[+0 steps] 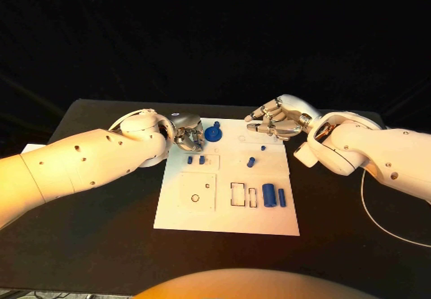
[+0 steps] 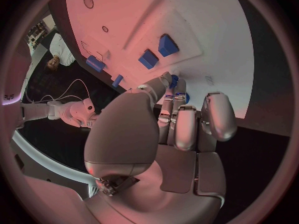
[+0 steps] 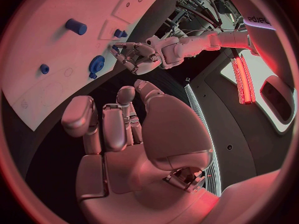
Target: Assemble the parts on the task board
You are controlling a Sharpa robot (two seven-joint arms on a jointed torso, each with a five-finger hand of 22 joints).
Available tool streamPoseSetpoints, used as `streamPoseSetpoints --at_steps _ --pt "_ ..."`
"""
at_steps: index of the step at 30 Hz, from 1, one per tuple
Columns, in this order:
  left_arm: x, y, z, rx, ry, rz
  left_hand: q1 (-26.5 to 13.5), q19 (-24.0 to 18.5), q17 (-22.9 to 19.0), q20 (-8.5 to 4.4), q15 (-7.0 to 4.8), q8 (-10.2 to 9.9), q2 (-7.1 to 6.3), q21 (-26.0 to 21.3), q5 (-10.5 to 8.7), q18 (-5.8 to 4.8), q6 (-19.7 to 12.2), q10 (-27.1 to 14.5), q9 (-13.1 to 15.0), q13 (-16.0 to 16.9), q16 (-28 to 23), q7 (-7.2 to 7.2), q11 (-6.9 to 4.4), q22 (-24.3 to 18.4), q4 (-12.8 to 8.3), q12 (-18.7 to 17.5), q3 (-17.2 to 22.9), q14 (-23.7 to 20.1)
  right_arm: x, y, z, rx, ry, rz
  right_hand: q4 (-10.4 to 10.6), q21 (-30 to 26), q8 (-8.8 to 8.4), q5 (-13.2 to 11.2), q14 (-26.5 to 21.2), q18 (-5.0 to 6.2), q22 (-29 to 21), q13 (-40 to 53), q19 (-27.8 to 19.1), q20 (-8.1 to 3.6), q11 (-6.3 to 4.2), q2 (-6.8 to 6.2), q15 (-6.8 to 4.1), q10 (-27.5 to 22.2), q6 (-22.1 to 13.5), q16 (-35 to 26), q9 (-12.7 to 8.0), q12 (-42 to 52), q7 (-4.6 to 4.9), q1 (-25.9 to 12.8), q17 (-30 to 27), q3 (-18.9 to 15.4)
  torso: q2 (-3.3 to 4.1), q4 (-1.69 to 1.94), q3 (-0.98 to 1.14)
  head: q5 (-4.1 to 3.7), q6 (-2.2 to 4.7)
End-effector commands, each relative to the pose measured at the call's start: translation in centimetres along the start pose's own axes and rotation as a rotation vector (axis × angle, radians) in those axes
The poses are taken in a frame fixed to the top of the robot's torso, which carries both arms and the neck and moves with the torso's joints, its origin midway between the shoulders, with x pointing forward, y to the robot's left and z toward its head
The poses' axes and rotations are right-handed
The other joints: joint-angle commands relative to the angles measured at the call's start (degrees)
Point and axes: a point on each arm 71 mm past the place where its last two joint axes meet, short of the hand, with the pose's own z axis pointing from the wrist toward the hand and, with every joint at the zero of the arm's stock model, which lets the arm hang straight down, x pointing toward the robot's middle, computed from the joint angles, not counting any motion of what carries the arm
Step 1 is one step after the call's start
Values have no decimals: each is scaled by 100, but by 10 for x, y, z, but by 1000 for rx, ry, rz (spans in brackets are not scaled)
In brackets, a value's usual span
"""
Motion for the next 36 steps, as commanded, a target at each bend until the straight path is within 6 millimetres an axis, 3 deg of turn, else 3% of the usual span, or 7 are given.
streamPoseSetpoints --at_steps 1,24,28,36 --pt "5 -2 1 5 24 5 -90 -13 -14 46 66 -48 -20 -30 38 -59 -81 -99 -18 -36 -2 17 33 7 -5 -74 54 147 1 1 0 -11 12 -3 16 -30 14 32 210 81 -5 2 -24 14 0 46 47 -16 -50 -17 -2 6 -4 -28 9 2 2 1 0 0 -5" --pt "4 1 -1 -6 11 -2 -253 -58 -117 120 141 -52 -140 -153 35 -34 -246 -369 -80 -113 -32 75 127 -54 3 -247 152 121 1 0 0 -10 12 -3 19 -33 15 36 210 82 -8 -3 -24 14 0 49 47 -19 -50 -21 -2 1 -4 -28 6 7 -2 0 2 4 -16" --pt "4 2 -2 -7 12 -2 -329 -83 -175 139 162 -69 -229 -232 33 -17 -323 -450 -105 -137 -55 86 147 -101 12 -267 143 106 1 0 0 -9 10 -3 19 -33 15 36 210 82 -8 -3 -24 14 0 49 47 -19 -50 -21 -2 1 -4 -28 6 7 0 -2 0 -1 -14" --pt "3 5 -6 -6 11 -15 -522 -239 -320 197 210 -71 -442 -765 48 84 -844 -924 -170 -199 -116 110 206 -446 83 -271 -159 72 -2 -4 0 1 -2 -7 23 -48 16 40 204 87 -39 -27 -36 14 1 55 47 -33 -51 -45 -2 -27 -3 -28 -27 14 -7 8 -5 -3 -14"
